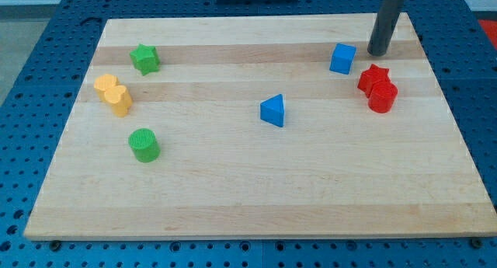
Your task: Move blue cube above the blue triangle
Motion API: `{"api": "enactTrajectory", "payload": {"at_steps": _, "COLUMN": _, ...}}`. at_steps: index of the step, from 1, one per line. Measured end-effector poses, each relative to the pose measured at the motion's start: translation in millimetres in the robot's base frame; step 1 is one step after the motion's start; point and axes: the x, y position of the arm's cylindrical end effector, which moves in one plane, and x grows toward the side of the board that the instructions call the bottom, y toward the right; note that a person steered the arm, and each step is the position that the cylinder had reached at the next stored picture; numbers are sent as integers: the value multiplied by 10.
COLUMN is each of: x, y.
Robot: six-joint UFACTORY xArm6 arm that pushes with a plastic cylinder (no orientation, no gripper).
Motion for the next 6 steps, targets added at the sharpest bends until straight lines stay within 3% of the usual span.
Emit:
{"api": "enactTrajectory", "payload": {"at_steps": 1, "x": 74, "y": -207}}
{"api": "enactTrajectory", "payload": {"at_steps": 3, "x": 178, "y": -1370}}
{"api": "enactTrajectory", "payload": {"at_steps": 4, "x": 256, "y": -1637}}
{"api": "enactTrajectory", "payload": {"at_steps": 6, "x": 187, "y": -1278}}
